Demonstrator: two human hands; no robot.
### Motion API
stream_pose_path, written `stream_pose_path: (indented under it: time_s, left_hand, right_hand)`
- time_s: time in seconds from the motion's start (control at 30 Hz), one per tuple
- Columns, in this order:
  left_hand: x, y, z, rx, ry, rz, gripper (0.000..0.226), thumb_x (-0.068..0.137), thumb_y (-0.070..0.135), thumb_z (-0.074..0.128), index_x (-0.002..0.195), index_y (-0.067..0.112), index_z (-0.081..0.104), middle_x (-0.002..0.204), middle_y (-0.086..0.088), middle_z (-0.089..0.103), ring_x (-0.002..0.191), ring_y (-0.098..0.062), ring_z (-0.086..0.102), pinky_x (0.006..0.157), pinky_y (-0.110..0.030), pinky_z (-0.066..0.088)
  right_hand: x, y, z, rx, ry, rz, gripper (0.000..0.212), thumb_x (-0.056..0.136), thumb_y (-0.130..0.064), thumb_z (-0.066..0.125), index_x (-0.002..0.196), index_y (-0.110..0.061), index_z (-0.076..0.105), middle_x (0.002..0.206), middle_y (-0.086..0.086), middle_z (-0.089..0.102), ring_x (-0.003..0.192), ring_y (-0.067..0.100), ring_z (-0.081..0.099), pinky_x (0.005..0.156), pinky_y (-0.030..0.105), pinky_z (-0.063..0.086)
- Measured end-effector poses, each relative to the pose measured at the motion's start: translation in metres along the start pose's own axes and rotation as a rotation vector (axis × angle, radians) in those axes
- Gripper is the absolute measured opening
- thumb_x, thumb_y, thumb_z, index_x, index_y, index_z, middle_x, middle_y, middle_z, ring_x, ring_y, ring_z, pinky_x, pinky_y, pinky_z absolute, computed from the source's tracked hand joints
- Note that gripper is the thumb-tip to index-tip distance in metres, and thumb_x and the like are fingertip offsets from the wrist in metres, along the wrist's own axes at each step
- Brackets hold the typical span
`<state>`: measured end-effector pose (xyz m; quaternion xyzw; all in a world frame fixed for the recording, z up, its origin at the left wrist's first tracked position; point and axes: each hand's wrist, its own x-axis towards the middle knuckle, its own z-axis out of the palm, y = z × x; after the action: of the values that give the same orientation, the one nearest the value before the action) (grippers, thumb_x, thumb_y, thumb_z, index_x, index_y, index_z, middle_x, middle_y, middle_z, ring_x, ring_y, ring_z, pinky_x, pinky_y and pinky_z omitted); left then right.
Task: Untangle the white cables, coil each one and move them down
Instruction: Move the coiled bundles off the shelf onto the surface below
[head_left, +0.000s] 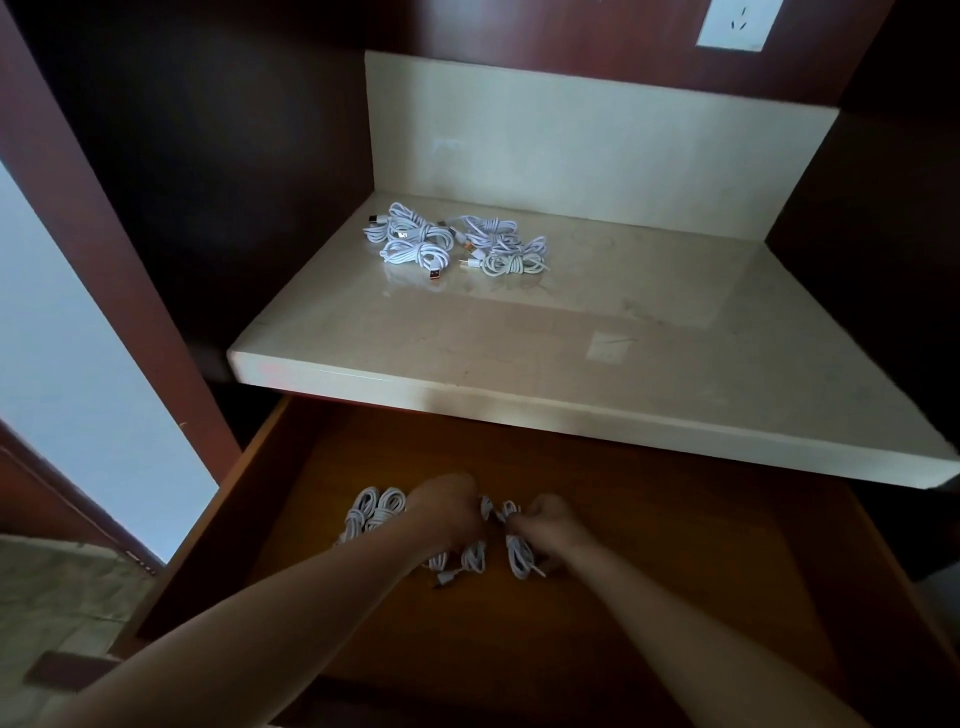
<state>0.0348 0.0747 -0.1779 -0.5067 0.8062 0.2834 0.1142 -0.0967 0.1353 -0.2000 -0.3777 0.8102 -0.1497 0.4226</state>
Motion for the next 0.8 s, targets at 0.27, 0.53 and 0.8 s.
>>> stream_pose_path:
  time_s: [0.27,0.53,0.8]
  left_hand:
    - [0.004,-0.005,0.008,0.205,0.128,0.08,0.033,0.093,0.022,0.059,0.124,0.014,0.053,0.112,-0.005,0.063,0.101,-0.024,0.061,0.07,-0.033,0.048]
    - [-0.016,-0.001,-0.026,0.086,-0.001,0.182,0.025,0.095,0.037,0.056,0.109,0.018,0.065,0.101,0.002,0.066,0.093,-0.016,0.063,0.077,-0.029,0.05]
    - [-0.068,0.012,-0.136,-0.072,0.219,0.353,0.009,0.091,0.023,0.061,0.089,0.025,0.07,0.073,0.008,0.069,0.059,-0.009,0.065,0.064,-0.022,0.05]
  right_hand:
    - [0.004,0.007,0.014,0.097,-0.005,-0.031,0.014,0.098,-0.018,0.058,0.086,-0.011,0.058,0.093,0.011,0.062,0.084,0.029,0.067,0.065,0.034,0.058]
    - [-0.021,-0.005,-0.023,-0.285,-0.05,-0.293,0.007,0.095,-0.021,0.058,0.095,-0.018,0.065,0.092,0.002,0.064,0.082,0.018,0.064,0.076,0.037,0.054]
    - [-0.087,-0.086,-0.098,-0.424,0.08,-0.774,0.013,0.092,-0.031,0.063,0.1,-0.027,0.073,0.096,-0.012,0.068,0.086,0.003,0.061,0.081,0.029,0.052]
